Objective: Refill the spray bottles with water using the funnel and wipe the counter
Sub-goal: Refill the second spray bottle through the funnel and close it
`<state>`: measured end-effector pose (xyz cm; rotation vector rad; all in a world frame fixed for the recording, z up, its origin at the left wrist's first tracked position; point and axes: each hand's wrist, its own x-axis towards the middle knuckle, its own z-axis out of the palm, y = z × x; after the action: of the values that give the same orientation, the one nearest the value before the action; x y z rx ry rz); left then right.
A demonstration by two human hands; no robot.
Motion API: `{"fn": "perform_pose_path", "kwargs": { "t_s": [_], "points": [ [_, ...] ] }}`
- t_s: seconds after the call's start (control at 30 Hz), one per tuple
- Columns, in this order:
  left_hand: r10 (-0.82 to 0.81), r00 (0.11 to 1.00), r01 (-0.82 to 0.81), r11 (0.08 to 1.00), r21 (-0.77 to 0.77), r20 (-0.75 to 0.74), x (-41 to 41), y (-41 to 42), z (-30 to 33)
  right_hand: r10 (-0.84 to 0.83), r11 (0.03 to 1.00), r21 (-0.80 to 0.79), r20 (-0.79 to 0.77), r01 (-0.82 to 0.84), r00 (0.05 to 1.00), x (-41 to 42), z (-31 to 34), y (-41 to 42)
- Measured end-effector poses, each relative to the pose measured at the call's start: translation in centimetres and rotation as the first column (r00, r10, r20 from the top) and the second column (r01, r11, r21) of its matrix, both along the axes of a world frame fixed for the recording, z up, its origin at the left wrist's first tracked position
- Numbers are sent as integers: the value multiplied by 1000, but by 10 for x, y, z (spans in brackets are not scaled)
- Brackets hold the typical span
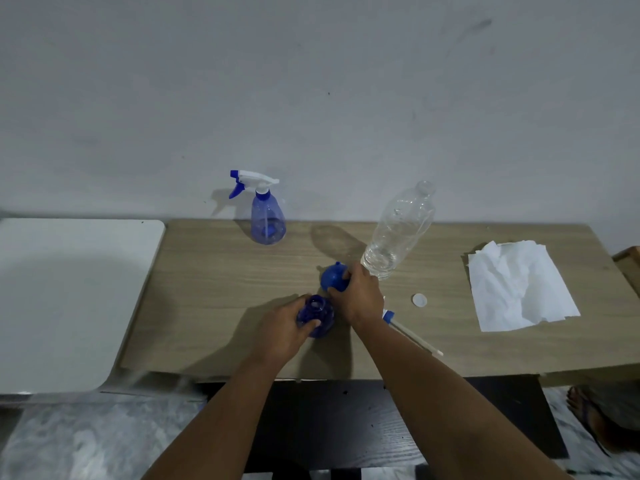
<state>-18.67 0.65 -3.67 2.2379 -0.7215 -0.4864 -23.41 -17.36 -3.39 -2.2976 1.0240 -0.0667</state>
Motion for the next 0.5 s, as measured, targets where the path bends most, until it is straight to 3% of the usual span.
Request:
{"fn": "perform_pose_path", "kwargs": {
  "t_s": [0.13,0.27,0.4,0.5],
  "points": [
    [4,1000,-4,1000,-1,3,-3,-2,3,104,992,-71,32,-101,994,-19,12,-7],
    [8,1000,-8,1000,19,-19,-6,-6,7,75,986,-150,31,-70,997,-48,23,-25],
    [34,999,-34,999,7,-43,-9,-11,6,60,986,-140,-216,-92,975,-67,26,-47],
    [34,999,-34,999,12,-29,-11,-12,4,146,982,-60,-363,-179,920,-71,20,-51]
  ]
}}
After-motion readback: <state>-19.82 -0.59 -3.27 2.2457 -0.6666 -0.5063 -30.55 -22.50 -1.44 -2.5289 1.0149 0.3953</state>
